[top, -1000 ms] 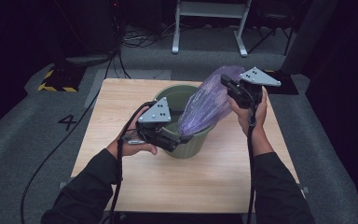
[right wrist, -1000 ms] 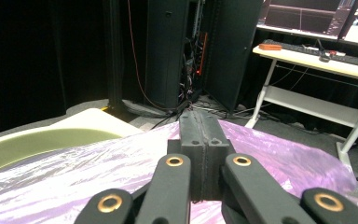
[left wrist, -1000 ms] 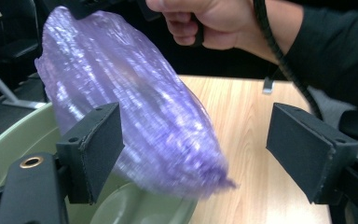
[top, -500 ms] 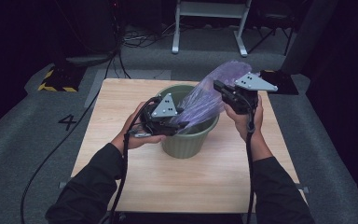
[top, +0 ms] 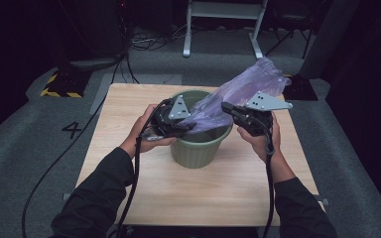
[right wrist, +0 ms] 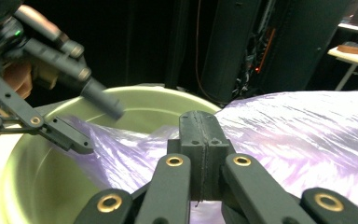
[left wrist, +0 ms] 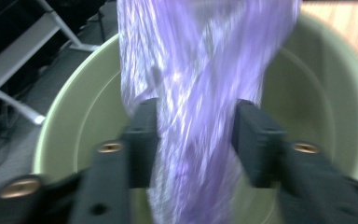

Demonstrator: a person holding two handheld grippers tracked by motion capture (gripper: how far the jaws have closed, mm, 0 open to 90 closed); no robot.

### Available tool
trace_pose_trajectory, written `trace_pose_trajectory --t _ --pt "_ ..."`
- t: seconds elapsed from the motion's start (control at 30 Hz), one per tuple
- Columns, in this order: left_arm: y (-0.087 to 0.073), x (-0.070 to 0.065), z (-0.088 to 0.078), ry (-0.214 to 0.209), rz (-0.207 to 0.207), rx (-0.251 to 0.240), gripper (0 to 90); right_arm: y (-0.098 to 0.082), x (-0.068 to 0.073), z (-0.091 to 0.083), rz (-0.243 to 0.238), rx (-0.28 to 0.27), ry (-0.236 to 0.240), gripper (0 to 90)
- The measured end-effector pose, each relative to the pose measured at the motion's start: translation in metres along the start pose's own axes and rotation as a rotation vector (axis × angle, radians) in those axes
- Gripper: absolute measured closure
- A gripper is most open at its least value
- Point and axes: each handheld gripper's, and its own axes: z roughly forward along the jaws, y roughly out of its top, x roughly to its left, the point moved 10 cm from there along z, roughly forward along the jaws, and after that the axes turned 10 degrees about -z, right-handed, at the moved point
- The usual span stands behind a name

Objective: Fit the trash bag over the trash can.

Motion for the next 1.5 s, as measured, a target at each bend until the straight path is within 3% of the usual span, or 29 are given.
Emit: trace_pose_trajectory --t 0.07,0.17,0.27,0.37,0.47,0.5,0.63,0.77,0.87,0.93,1.03,1.17,1.3,1.4,1.5 --pt "0.004 -0.004 -0.003 -0.056 -0.043 -0.044 35.2 -0.003 0.003 -0.001 0.004 0.0 0.013 90.0" --pt "0.014 -0.013 -0.011 -0.164 -0.099 -0.125 28.9 -0.007 0.007 -0.002 0.014 -0.004 0.023 90.0" --pt "0.02 -0.024 -0.01 -0.186 -0.088 -0.126 25.6 -0.01 0.01 -0.001 0.022 -0.006 0.027 90.0" --pt "0.024 -0.038 -0.006 -0.188 -0.039 -0.107 25.9 -0.01 0.016 0.001 0.029 -0.004 0.034 90.0" --pt "0.025 -0.047 -0.001 -0.194 -0.002 -0.088 34.9 -0.007 0.02 0.001 0.026 -0.011 0.035 90.0" --pt "0.025 -0.047 0.001 -0.177 0.0 -0.079 39.1 -0.006 0.022 0.0 0.027 -0.014 0.04 90.0" --pt "0.021 -0.044 0.005 -0.15 0.032 -0.037 62.6 -0.003 0.027 -0.003 0.026 -0.028 0.053 90.0" --pt "0.018 -0.045 0.005 -0.174 0.045 -0.035 79.3 -0.001 0.032 -0.007 0.021 -0.034 0.066 90.0" --pt "0.018 -0.045 0.004 -0.184 0.046 -0.045 88.8 -0.001 0.035 -0.009 0.018 -0.031 0.07 90.0" --pt "0.017 -0.045 0.002 -0.192 0.051 -0.049 89.7 -0.001 0.035 -0.009 0.008 -0.024 0.068 86.5" --pt "0.016 -0.044 0.001 -0.197 0.054 -0.056 89.8 -0.001 0.036 -0.013 -0.007 -0.022 0.067 88.5" --pt "0.013 -0.041 0.001 -0.198 0.048 -0.057 89.9 -0.003 0.033 -0.016 -0.009 -0.015 0.051 80.1" --pt "0.009 -0.037 -0.001 -0.193 0.053 -0.052 90.0 -0.003 0.029 -0.028 -0.011 -0.016 0.034 56.8" --pt "0.004 -0.034 0.0 -0.19 0.041 -0.042 90.0 -0.005 0.026 -0.04 -0.02 -0.023 0.03 43.7" --pt "0.001 -0.03 0.0 -0.191 0.036 -0.041 90.0 -0.016 0.023 -0.056 -0.051 0.019 0.019 36.2"
